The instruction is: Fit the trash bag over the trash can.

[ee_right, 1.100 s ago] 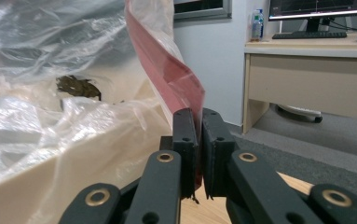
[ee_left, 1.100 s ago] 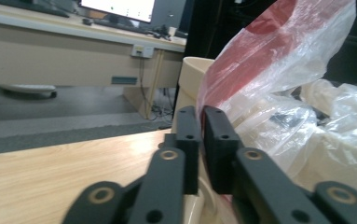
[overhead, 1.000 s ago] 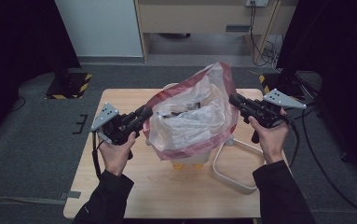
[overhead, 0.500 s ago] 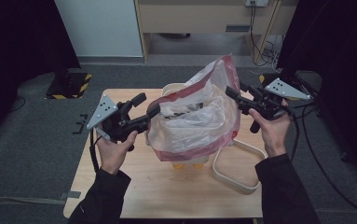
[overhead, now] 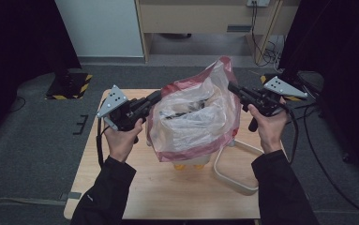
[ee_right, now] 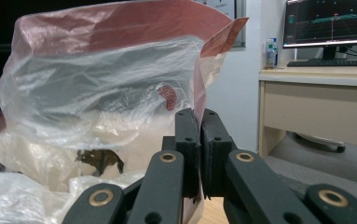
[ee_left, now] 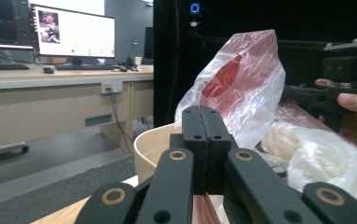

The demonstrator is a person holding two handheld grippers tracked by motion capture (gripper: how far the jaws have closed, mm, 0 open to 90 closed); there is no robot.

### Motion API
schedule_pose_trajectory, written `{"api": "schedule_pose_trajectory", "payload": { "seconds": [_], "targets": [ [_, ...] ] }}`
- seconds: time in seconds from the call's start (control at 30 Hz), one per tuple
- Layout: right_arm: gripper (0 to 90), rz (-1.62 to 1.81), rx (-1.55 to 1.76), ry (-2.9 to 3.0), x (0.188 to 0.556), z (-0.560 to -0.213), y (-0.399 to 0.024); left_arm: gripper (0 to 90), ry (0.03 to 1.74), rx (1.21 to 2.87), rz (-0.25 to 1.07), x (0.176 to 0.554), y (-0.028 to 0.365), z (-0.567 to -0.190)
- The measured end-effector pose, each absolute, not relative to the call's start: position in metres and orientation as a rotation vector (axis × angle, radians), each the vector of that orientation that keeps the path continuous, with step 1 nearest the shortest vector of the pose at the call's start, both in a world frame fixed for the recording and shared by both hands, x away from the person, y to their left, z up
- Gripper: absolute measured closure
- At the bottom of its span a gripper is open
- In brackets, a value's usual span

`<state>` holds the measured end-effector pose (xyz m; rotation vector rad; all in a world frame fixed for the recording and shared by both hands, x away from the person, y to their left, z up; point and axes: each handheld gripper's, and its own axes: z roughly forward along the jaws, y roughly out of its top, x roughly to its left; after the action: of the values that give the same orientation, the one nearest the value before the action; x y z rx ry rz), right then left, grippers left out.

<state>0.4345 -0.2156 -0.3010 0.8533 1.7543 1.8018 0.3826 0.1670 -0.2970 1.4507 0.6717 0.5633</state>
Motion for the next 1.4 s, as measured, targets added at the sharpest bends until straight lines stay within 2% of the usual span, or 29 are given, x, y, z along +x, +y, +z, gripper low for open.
{"api": "schedule_pose_trajectory", "payload": {
  "seconds": [0.33,0.67,0.97,1.17,1.23,1.27,1.3,1.33,1.4],
  "targets": [
    [87.0,1.688,0.922,1.808,0.443,-0.32,-0.216,90.0,0.868,1.518,0.755,0.396,0.173,-0.314],
    [86.9,1.59,0.982,1.927,0.45,-0.35,-0.211,90.0,0.979,1.654,0.676,0.408,0.164,-0.346],
    [89.6,1.478,1.022,2.052,0.449,-0.365,-0.209,90.0,1.086,1.758,0.631,0.409,0.164,-0.352],
    [88.9,1.369,1.009,2.121,0.448,-0.367,-0.208,90.0,1.129,1.752,0.592,0.409,0.173,-0.353],
    [87.9,1.359,1.007,2.125,0.447,-0.367,-0.208,83.0,1.131,1.74,0.587,0.409,0.176,-0.353],
    [83.5,1.357,1.0,2.125,0.446,-0.365,-0.21,75.0,1.111,1.67,0.566,0.406,0.182,-0.354],
    [80.3,1.37,0.992,2.117,0.445,-0.364,-0.211,69.2,1.111,1.67,0.566,0.406,0.182,-0.354],
    [76.4,1.397,0.993,2.091,0.443,-0.362,-0.213,60.8,1.084,1.581,0.579,0.401,0.19,-0.353],
    [65.4,1.453,0.988,2.044,0.439,-0.357,-0.219,51.9,1.04,1.506,0.582,0.393,0.199,-0.351]
  ]
}}
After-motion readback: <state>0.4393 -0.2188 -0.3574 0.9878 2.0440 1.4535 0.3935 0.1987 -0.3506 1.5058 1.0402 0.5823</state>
